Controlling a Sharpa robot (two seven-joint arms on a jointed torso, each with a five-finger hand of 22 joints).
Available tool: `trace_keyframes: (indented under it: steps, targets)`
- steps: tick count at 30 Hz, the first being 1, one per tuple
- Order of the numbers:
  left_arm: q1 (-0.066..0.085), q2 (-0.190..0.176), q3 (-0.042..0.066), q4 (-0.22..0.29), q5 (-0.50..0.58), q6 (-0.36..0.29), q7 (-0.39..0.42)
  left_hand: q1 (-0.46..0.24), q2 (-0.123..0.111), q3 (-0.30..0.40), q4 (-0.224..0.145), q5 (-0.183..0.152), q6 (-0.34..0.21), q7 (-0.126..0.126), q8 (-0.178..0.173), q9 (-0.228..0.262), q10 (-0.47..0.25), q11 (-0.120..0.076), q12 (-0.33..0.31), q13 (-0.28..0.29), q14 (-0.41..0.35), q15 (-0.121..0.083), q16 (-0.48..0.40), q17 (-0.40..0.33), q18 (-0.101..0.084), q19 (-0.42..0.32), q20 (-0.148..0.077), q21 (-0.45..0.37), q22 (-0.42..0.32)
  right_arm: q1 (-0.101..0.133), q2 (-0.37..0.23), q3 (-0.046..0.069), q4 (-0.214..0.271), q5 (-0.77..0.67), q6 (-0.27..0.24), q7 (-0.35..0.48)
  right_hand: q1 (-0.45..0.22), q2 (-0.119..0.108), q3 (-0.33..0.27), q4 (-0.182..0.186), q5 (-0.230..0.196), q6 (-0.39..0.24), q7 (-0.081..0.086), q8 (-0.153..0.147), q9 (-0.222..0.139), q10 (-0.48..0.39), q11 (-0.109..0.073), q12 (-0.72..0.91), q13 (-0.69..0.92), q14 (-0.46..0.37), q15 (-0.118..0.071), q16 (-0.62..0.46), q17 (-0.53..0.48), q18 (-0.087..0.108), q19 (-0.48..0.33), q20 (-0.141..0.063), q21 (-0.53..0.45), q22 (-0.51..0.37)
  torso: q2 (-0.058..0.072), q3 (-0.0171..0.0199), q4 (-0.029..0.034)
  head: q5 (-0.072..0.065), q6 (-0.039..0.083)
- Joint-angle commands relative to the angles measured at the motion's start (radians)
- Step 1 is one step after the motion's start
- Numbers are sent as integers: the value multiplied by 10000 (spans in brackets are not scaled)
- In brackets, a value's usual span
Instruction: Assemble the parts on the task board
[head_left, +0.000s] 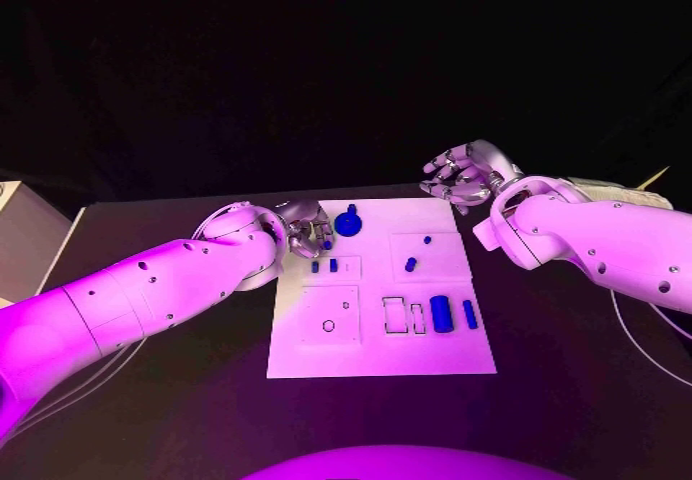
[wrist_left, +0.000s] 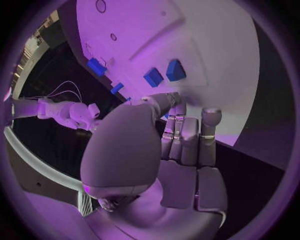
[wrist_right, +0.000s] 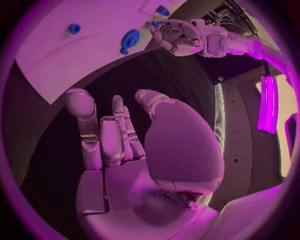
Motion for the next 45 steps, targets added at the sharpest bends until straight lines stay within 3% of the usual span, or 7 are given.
trace_keyframes:
  steps: [1, 17, 28, 30, 31, 36, 45]
  targets:
    - [0, -1, 3, 14, -28, 39, -82, -110, 2, 45, -50, 17, -124, 1, -97, -27, -76, -1, 99, 47, -38, -31, 69, -26, -127, 11, -25, -8, 25, -13, -9, 2, 4, -198, 209, 12, -102, -25, 10, -65, 17, -31, 77, 9, -14, -134, 4, -113, -104, 64, 52, 126, 131, 52, 118, 6, 152, 118, -1, -4, -5, 11, 9]
    - [1, -108, 6, -148, -16, -182, -157, -145, -82, 156, -77, 27, -846, -117, -589, -193, -334, -57, 553, 309, 238, -82, 205, 444, -137, 84, -70, 23, 74, -48, -133, 2, 10, -710, 521, -59, 175, 54, 182, -609, -337, 39, 0, 32, -42, -235, -17, -569, -824, 604, 21, 1242, 1350, -265, 832, -34, 2219, 1784, 0, -1, -6, 20, 47]
    - [1, -366, 135, -455, 576, -797, 281, -163, -119, 174, -67, 39, -981, -37, -666, -213, -1421, 234, 704, 376, -522, 142, -91, -768, 30, -617, 91, -427, -729, -55, -521, -6, 90, -2545, 1536, -78, 483, 10, 700, -980, -884, 266, -79, 57, -27, 351, -91, -986, -1405, 637, -32, 1334, 1430, -358, 916, -82, 2862, 2353, 4, 3, -6, -11, 114]
    - [1, -459, 217, -497, 1355, -1036, 619, -158, -60, 230, -44, 39, -784, 113, -552, -169, -1368, 234, 774, 371, -747, 147, -213, -1133, 92, -848, 112, -572, -982, -58, -616, -12, 119, -3031, 1777, -122, 533, -7, 800, -1056, -853, 358, -107, 76, -11, 553, -127, -1068, -1508, 648, -61, 1364, 1460, -370, 925, -103, 2964, 2447, 7, 6, -13, -38, 143]
    - [0, -538, 287, -514, 2185, -1217, 931, -139, -18, 331, -42, 36, -546, 224, -401, -117, -1315, 290, 755, 311, -1333, 171, -579, -2059, 248, -1501, 121, -994, -1714, -63, -684, -16, 154, -3418, 1919, -167, 561, -10, 859, -1100, -830, 419, -119, 90, 0, 665, -143, -1119, -1565, 652, -75, 1374, 1467, -378, 931, -115, 3024, 2501, 9, 8, -19, -69, 164]
    - [-74, -990, 527, -453, 5620, -1120, 2580, -724, 29, 119, 417, 34, -454, 279, -221, -74, -1330, 373, 588, 105, -2689, 295, -1746, -4120, 247, -1907, 257, -1670, -2096, -107, -921, -36, 415, -4927, 2351, -423, 578, -80, 979, -1243, -812, 692, -188, 177, 58, 963, -200, -1330, -1754, 649, -119, 1373, 1449, -394, 925, -151, 3148, 2626, 13, 18, -14, -237, 266]
    - [-491, -1890, 986, -47, 9963, -430, 4060, -668, 60, -900, 760, 14, -633, 316, 28, 17, -1752, 531, 238, -185, -3589, 471, -2784, -4562, 218, -2177, 408, -3169, -3034, -298, -1057, -109, 733, -6780, 2520, -976, 458, -162, 965, -1325, -942, 762, -209, 165, 71, 966, -187, -1641, -1957, 639, -104, 1348, 1411, -387, 874, -164, 3110, 2628, -3, -4, 3, -401, 333]
